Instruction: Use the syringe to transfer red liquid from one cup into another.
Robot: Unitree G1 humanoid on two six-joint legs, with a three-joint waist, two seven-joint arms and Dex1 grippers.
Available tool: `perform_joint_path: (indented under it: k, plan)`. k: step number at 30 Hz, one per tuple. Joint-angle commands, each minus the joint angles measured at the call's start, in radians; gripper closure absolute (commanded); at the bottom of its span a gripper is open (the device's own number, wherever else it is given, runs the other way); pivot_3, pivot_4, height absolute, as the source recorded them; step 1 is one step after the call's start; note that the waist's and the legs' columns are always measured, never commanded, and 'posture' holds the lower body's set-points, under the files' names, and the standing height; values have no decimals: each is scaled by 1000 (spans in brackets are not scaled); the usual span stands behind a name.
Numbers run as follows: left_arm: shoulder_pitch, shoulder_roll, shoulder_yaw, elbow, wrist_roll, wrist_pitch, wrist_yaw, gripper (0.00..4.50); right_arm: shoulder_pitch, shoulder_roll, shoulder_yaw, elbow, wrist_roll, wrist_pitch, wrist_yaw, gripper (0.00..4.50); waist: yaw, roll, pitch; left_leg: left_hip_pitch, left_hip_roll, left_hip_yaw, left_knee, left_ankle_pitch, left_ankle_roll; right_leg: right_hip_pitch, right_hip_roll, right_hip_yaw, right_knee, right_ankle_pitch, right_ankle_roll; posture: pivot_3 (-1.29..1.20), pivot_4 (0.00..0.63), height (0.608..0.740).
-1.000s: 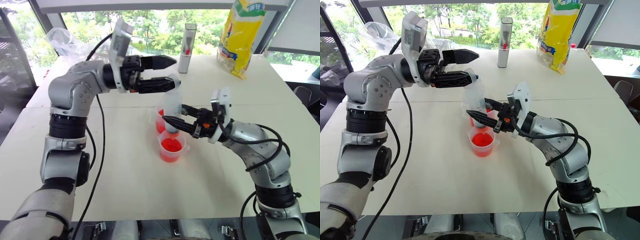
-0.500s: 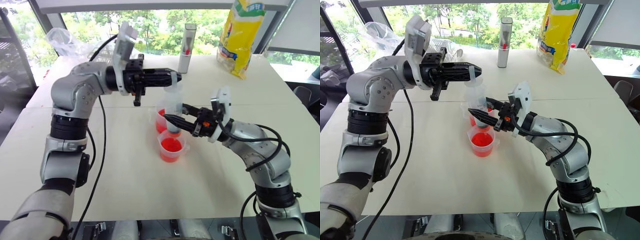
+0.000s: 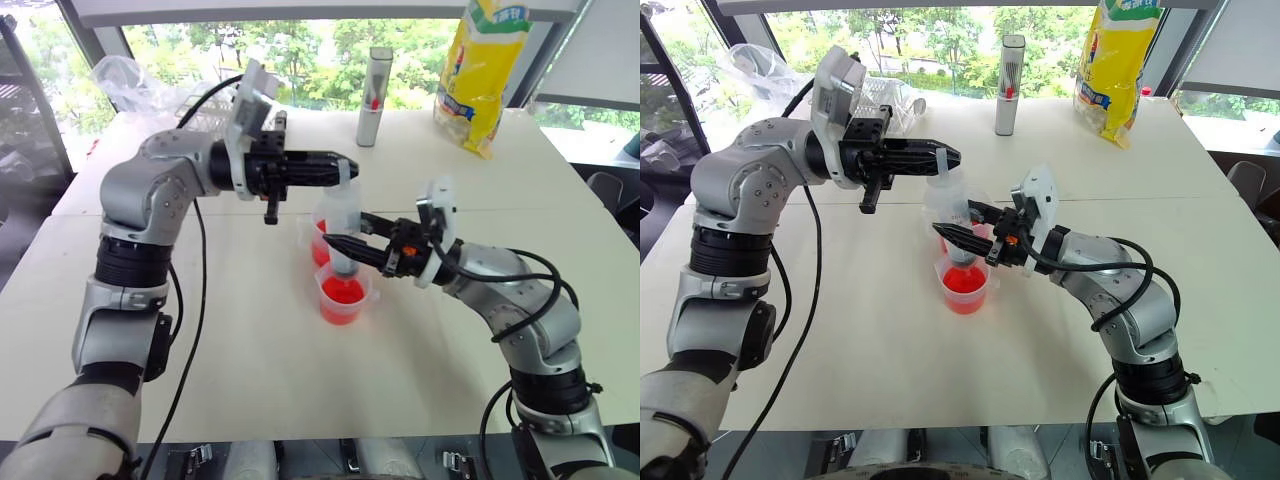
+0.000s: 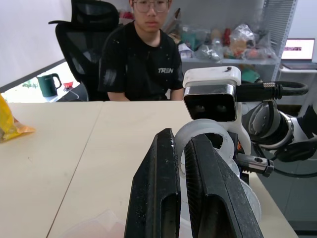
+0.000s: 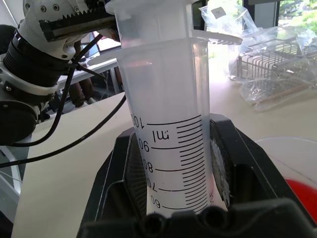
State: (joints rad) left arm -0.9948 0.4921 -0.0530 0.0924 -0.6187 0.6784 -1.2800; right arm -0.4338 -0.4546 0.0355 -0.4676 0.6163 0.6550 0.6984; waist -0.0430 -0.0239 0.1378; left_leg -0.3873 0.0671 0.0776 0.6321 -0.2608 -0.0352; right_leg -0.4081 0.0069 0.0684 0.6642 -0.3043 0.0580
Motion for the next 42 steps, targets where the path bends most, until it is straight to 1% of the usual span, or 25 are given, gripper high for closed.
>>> perform_joint_path:
  k: [1,16,22,23,24,25,28,30,32,33,38,42]
  plan:
    - [12,6,-37,-38,10,9,-13,4479,-62,2,-59,-64,50,-13,-21,3113,0,0,0,0,0,0,0,0,0,0,0,0,0,0,0,0,150,740]
    - [27,3,-46,-63,0,27,-4,4479,-123,5,-119,-75,166,67,-85,3113,0,0,0,0,0,0,0,0,0,0,0,0,0,0,0,0,150,740]
    - [19,0,-41,-57,-4,36,3,4479,-120,-4,-119,-83,184,80,-100,3113,0,0,0,0,0,0,0,0,0,0,0,0,0,0,0,0,150,740]
    - [15,-1,-37,-54,-7,40,6,3925,-116,-7,-117,-83,183,79,-100,3113,0,0,0,0,0,0,0,0,0,0,0,0,0,0,0,0,150,740]
    - [12,-1,-34,-52,-9,43,7,3726,-113,-9,-115,-84,183,78,-100,3113,0,0,0,0,0,0,0,0,0,0,0,0,0,0,0,0,150,740]
    - [6,-3,-29,-46,-12,47,12,3410,-111,-11,-114,-85,184,79,-101,3113,1,0,0,0,0,0,0,0,0,0,0,0,0,0,0,0,150,740]
    - [-8,-4,-7,-33,-18,54,23,1999,-103,-14,-112,-91,191,83,-104,3113,0,0,0,0,0,0,0,0,0,0,0,0,0,0,0,0,150,740]
    - [-16,0,5,-24,-7,39,29,947,-98,-15,-111,-95,196,86,-105,3113,0,0,0,0,0,0,0,0,0,0,0,0,0,0,0,0,150,740]
    - [-21,8,16,-15,-1,29,30,154,-96,-16,-111,-97,201,88,-107,3113,0,0,0,0,0,0,0,0,0,0,0,0,0,0,0,0,150,740]
    - [-24,12,23,-9,1,26,31,22,-95,-17,-111,-96,203,88,-108,3113,0,0,0,0,0,0,0,0,0,0,0,0,0,0,0,0,150,740]
    - [-25,50,64,8,1,24,41,22,-83,-14,-106,-94,202,84,-112,3113,0,0,0,0,0,0,0,0,0,0,0,0,0,0,0,0,150,740]
    - [-2,101,93,5,1,30,47,22,-79,-8,-107,-83,192,77,-115,3113,-2,0,0,0,0,0,-1,0,0,0,0,0,0,0,0,0,150,740]
